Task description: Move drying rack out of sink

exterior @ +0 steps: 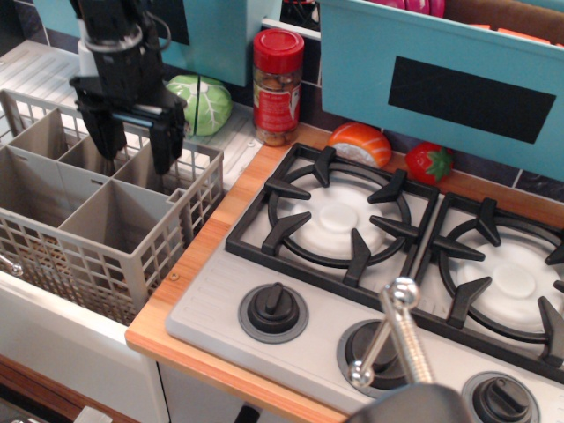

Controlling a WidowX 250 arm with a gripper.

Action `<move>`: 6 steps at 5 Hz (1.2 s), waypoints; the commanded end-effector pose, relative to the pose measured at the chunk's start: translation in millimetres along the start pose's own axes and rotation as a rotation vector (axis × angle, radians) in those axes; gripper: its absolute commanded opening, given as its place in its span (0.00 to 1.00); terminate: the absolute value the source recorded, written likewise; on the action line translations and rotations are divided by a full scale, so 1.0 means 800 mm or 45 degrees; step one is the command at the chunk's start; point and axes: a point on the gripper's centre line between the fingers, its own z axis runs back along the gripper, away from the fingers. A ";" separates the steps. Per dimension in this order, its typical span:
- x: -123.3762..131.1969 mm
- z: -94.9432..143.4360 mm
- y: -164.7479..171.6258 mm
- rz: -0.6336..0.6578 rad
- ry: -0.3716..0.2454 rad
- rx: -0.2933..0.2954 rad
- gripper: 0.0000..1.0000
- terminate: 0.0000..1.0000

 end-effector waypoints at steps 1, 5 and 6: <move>0.010 -0.016 -0.004 0.011 -0.038 0.071 1.00 0.00; 0.016 -0.034 -0.003 0.106 0.027 0.069 0.00 0.00; 0.022 -0.027 0.002 0.115 0.025 0.057 0.00 0.00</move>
